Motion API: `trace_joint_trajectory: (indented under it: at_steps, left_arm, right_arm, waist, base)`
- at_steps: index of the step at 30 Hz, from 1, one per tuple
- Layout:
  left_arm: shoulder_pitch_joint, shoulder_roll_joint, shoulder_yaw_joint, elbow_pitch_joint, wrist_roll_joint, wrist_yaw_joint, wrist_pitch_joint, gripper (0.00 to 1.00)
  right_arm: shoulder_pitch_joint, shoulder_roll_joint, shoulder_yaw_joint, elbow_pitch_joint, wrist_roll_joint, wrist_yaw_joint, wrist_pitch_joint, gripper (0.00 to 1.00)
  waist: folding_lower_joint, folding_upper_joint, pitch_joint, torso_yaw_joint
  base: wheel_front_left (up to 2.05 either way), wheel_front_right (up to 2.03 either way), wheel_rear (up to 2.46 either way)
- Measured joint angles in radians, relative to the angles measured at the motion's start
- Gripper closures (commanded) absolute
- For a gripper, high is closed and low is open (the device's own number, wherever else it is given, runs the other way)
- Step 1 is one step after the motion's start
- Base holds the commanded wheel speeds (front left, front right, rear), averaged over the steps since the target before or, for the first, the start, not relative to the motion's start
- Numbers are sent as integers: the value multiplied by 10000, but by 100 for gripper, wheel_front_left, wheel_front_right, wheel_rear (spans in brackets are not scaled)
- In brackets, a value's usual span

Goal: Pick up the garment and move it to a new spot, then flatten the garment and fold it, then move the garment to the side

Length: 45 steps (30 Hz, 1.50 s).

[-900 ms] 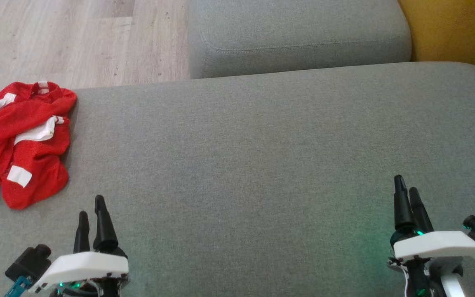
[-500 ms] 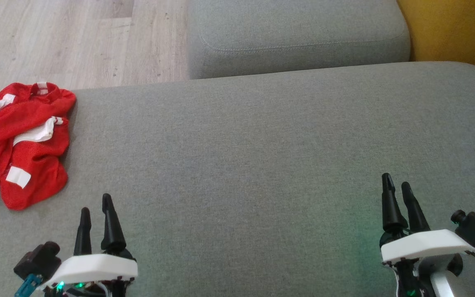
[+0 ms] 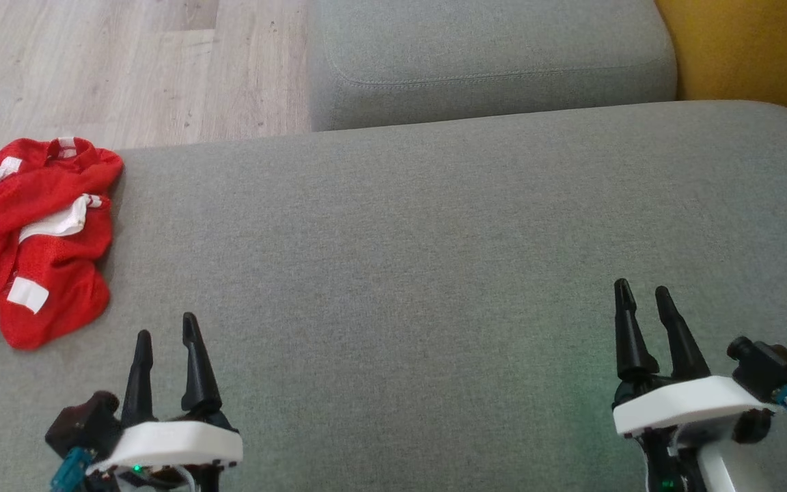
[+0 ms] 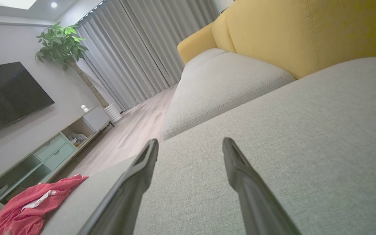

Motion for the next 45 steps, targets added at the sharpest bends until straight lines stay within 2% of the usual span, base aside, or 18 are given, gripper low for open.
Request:
trace_joint_trajectory:
  at_steps: [17, 22, 39, 45]
  left_arm:
    - [3, 213, -487, -81, 2186, 372, -500, 0]
    - [7, 257, -470, 52, 2545, 416, -639, 0]
    - [16, 393, -441, 134, 4750, 719, -1110, 0]
    - [16, 393, -439, 263, 4934, 715, -1145, 0]
  right_arm:
    - [-2, -2, 226, -98, -2079, 0, -512, 0]
    - [-3, -4, 255, -102, -2706, 0, -644, 0]
    - [-38, -10, 414, -69, -4755, 2, -1124, 0]
    - [-59, -10, 416, 90, -4955, 2, -1154, 0]
  waist:
    - [1, 0, 1, 13]
    - [1, 0, 10, 25]
    - [0, 0, -34, 40]
    - [0, 0, -57, 33]
  base:
    - [0, 0, 0]
    - [0, 0, 0]
    - [0, 0, 0]
    - [0, 0, 0]
